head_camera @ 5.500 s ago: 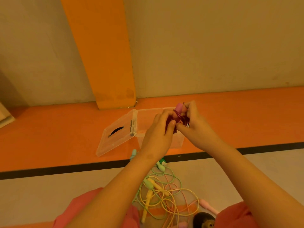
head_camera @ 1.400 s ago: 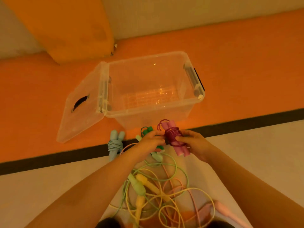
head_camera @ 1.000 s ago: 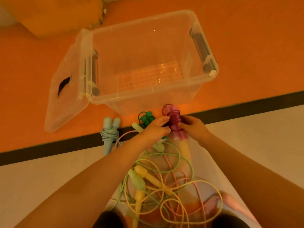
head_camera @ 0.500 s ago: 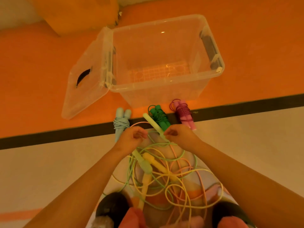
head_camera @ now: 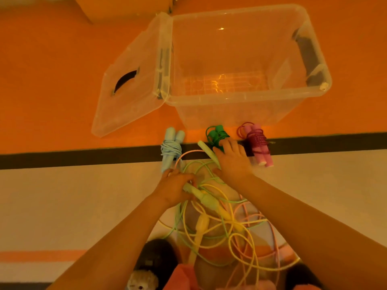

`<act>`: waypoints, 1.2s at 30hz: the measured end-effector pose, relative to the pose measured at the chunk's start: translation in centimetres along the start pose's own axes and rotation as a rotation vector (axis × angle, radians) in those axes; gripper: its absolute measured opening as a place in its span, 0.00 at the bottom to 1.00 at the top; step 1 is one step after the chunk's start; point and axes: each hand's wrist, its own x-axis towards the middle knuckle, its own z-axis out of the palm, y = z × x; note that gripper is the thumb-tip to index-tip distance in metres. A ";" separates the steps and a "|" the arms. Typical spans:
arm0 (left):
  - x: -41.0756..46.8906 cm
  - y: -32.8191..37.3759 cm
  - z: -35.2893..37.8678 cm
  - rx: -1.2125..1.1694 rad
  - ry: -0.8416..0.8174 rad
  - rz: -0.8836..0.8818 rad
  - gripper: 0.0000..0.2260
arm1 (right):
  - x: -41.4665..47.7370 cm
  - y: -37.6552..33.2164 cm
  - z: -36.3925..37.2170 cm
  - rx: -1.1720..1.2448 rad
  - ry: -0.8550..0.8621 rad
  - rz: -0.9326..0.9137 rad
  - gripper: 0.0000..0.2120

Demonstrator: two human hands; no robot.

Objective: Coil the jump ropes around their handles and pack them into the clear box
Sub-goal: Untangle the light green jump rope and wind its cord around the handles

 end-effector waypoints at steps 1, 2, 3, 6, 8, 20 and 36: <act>0.0 -0.1 -0.3 -0.083 -0.020 -0.019 0.14 | 0.1 -0.3 0.0 0.008 0.014 -0.029 0.29; 0.0 -0.2 -0.6 -0.192 -0.051 -0.040 0.14 | 0.0 -0.6 -0.1 0.003 -0.014 -0.068 0.27; -0.1 -0.2 -0.9 -0.294 -0.084 -0.051 0.12 | -0.3 -1.0 -0.3 -0.006 -0.073 -0.112 0.24; -0.5 0.0 -1.3 -0.408 -0.161 -0.031 0.08 | -1.4 -1.3 0.9 -0.113 -0.125 -0.155 0.19; -0.9 0.0 -1.0 -0.445 -0.148 -0.028 0.10 | -1.7 -0.9 1.4 -0.143 -0.053 -0.114 0.18; 0.0 0.4 -0.7 -0.393 0.175 0.101 0.11 | -2.2 0.6 2.8 -0.113 0.162 -0.234 0.25; -1.6 4.0 -2.7 0.060 0.161 0.035 0.22 | -2.5 -0.6 -4.0 1.210 -0.184 -0.051 0.23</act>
